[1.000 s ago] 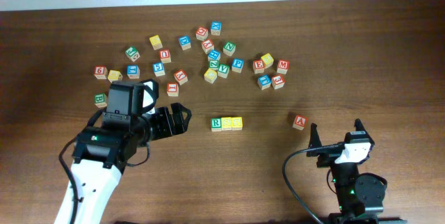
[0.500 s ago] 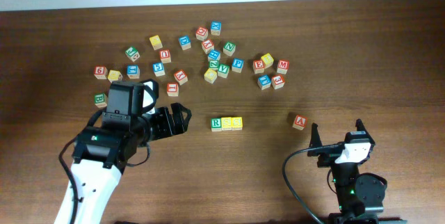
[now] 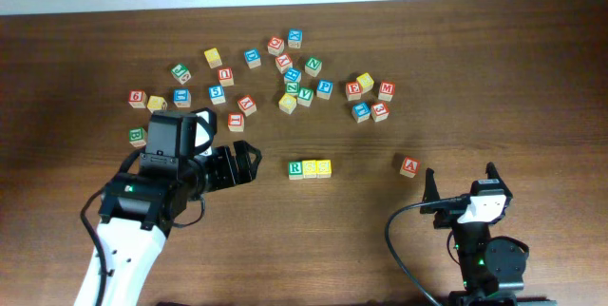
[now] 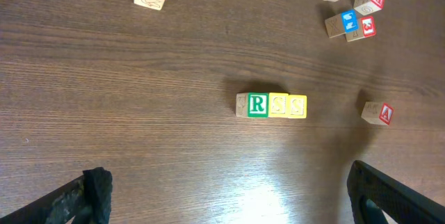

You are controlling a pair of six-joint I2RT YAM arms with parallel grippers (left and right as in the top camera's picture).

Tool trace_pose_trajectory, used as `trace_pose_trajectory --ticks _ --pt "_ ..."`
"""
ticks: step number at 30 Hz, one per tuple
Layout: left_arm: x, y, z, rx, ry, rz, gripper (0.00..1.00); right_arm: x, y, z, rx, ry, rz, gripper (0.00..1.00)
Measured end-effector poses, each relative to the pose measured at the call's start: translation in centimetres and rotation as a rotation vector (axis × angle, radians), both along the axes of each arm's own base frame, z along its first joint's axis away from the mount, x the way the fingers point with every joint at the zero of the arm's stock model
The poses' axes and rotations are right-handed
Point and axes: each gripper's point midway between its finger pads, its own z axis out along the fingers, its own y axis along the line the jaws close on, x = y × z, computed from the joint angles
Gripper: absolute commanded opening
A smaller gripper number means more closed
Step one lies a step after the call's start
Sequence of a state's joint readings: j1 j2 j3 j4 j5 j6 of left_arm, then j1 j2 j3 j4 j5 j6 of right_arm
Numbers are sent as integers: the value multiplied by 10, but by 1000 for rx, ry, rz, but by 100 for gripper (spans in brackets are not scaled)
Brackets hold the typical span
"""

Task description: Spell out RSS

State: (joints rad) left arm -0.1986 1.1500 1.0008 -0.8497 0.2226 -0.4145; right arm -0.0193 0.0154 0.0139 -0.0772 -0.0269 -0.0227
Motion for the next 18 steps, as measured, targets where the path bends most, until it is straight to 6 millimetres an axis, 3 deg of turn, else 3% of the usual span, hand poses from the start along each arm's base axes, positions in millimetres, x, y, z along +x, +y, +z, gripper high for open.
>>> trace_pose_trajectory --ticks 12,14,18 --pt "2 11 -4 62 -5 25 99 0 0 0 0 0 0 98" --pt "10 11 0 95 -59 -26 99 0 0 0 0 0 0 98" --pt "6 12 0 161 -115 -135 99 0 0 0 0 0 0 98"
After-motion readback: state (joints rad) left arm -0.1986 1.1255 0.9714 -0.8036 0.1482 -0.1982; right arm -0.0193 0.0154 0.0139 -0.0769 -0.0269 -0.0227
